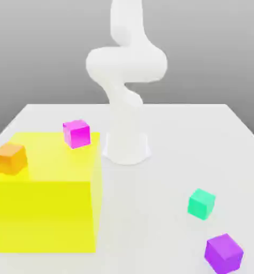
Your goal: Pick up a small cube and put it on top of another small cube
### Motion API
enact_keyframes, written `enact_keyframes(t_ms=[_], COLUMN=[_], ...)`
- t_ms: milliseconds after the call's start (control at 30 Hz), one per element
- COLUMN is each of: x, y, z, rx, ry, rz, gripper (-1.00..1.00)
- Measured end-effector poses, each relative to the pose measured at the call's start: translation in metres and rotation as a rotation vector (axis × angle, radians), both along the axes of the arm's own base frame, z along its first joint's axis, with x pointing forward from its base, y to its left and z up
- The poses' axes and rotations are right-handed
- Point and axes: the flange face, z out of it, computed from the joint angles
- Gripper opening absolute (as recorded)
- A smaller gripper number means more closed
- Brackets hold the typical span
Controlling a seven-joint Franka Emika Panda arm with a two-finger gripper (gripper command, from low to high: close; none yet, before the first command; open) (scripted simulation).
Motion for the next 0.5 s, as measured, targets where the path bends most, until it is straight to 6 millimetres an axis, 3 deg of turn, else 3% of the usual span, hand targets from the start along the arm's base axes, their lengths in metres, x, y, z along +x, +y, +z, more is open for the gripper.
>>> enact_keyframes(t_ms=[100,233,367,500], x=[0.031,0.045,0.030,-0.011], y=[0.036,0.086,0.133,0.168], z=[-0.074,-0.174,-0.274,-0.373], rx=[-0.030,-0.082,-0.148,-0.232], ry=[0.109,0.245,0.380,0.518], rz=[0.120,0.275,0.434,0.600], gripper=[0.00,0.00,0.00,0.00])
